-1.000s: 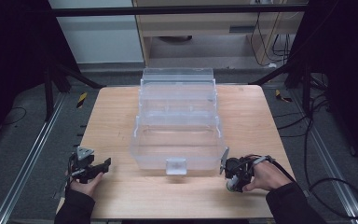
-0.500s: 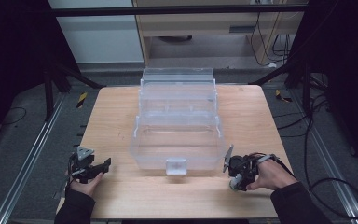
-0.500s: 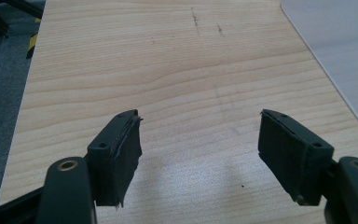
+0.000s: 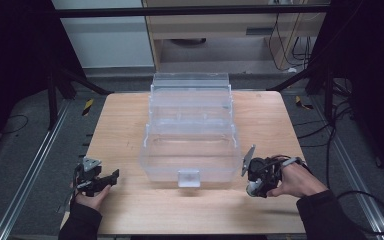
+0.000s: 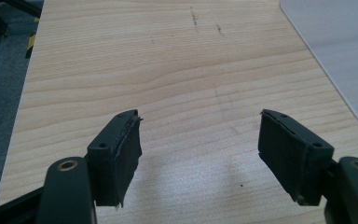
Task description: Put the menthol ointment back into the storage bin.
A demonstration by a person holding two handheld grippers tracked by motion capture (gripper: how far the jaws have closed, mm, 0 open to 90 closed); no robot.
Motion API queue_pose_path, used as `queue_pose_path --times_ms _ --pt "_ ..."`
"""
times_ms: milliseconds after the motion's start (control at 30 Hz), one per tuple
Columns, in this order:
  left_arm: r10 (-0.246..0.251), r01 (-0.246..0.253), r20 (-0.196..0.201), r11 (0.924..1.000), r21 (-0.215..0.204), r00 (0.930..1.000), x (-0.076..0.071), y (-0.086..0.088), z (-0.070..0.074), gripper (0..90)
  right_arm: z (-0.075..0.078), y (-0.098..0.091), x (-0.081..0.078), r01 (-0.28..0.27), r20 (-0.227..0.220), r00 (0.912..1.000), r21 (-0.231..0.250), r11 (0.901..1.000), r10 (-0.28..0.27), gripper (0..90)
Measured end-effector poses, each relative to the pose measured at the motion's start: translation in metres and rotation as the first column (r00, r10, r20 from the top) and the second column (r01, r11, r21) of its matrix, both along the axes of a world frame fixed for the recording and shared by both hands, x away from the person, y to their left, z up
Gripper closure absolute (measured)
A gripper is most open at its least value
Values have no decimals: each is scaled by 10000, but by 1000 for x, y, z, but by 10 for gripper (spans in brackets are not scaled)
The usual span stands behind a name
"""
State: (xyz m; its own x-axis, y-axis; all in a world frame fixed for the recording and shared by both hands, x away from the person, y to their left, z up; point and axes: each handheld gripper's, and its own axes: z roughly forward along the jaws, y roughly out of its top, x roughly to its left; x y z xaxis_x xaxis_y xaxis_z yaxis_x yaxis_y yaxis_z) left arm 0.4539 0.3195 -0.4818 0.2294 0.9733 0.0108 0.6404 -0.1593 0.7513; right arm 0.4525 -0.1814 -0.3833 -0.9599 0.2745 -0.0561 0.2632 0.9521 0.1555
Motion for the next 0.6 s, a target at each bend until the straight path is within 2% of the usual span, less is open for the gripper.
queue_pose_path --times_ms 167,600 --pt "-5 5 -20 10000 0 10000 0 0 0 291 15 -2 2 86 169 9998 139 9999 -88 501" --pt "-30 30 -52 10000 -6 10000 1 0 -1 291 41 2 11 192 311 9993 343 9992 -203 501"
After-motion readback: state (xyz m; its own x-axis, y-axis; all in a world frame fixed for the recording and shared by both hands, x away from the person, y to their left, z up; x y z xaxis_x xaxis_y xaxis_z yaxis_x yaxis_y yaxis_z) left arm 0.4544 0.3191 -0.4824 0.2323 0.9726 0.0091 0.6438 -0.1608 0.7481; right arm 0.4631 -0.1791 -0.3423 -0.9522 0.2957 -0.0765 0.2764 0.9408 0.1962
